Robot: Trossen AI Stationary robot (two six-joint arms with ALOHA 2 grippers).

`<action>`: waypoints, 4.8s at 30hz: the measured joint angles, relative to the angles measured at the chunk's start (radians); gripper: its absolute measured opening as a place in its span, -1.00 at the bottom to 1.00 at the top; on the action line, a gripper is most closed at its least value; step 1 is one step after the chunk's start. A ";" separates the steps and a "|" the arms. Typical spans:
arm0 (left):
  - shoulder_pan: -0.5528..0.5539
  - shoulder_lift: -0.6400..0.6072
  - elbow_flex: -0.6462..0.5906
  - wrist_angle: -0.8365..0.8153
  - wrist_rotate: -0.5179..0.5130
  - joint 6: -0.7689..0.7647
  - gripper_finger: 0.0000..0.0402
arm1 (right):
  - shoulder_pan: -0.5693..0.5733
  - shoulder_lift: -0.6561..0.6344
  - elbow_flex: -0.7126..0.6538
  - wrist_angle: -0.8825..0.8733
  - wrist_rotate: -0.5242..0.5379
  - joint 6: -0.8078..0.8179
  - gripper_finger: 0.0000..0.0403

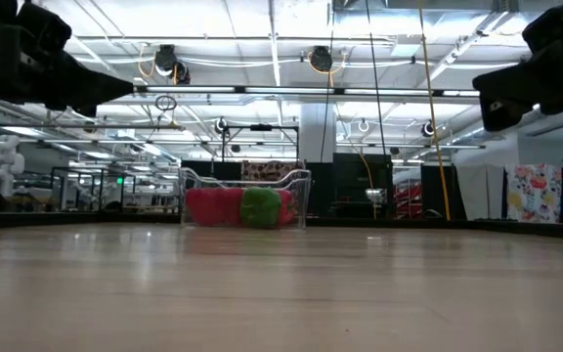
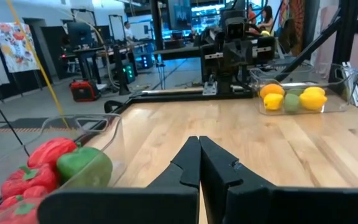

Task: Sort produce into baskets
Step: Return To Home Position

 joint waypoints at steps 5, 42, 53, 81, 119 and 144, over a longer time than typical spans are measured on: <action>0.000 -0.081 0.014 -0.086 0.013 -0.002 -1.00 | 0.000 -0.082 0.000 -0.080 -0.010 -0.014 -1.00; 0.174 -0.079 0.000 -0.081 0.185 -0.004 -0.97 | -0.011 -0.286 0.001 -0.212 -0.090 -0.026 -1.00; 0.174 -0.078 0.000 -0.083 0.182 -0.026 -0.91 | -0.092 -0.286 0.001 -0.212 -0.084 -0.089 -1.00; 0.173 -0.078 -0.001 -0.075 0.167 -0.025 -0.90 | -0.188 -0.286 0.001 -0.228 -0.187 -0.021 -1.00; 0.173 -0.077 -0.001 -0.080 0.233 -0.026 -0.94 | -0.188 -0.286 0.001 -0.227 -0.186 -0.021 -1.00; 0.173 -0.077 -0.001 -0.077 0.232 -0.026 -0.93 | -0.188 -0.286 0.001 -0.227 -0.186 -0.021 -1.00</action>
